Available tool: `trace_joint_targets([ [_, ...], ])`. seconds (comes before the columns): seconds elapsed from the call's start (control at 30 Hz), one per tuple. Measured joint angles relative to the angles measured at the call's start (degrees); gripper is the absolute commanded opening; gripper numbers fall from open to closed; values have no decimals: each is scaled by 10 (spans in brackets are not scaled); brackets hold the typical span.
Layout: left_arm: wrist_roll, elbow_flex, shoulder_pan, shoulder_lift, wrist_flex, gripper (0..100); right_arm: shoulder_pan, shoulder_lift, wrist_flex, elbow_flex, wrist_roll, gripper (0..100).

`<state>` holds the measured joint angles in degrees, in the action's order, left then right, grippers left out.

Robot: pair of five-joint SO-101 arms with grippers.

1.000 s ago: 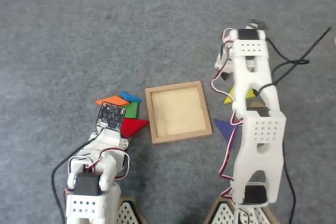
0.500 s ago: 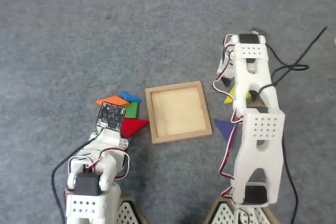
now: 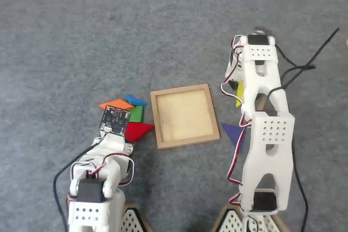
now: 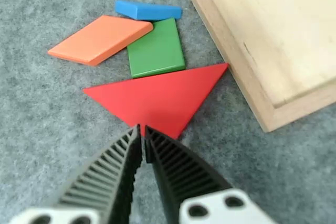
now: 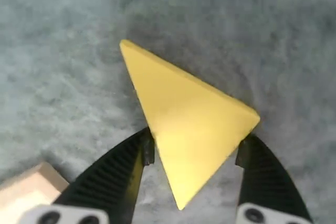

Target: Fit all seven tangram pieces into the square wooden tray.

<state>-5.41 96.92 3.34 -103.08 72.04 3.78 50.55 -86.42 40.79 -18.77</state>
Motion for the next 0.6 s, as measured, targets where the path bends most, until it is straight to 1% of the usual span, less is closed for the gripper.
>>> trace_joint_targets([
  [0.1, 0, 0, 0, 0, 0, 15, -8, 1, -18, 32, 70, 245],
  [0.17, 0, 0, 0, 0, 0, 15, -19, 1, -32, 55, 93, 245],
  [0.23, 0, 0, 0, 0, 0, 15, -29, 1, -44, 70, 104, 245],
  [0.4, 0, 0, 0, 0, 0, 15, -24, 1, -56, 85, 134, 249],
  [0.6, 0, 0, 0, 0, 0, 15, -20, 31, -57, 88, 141, 249],
])
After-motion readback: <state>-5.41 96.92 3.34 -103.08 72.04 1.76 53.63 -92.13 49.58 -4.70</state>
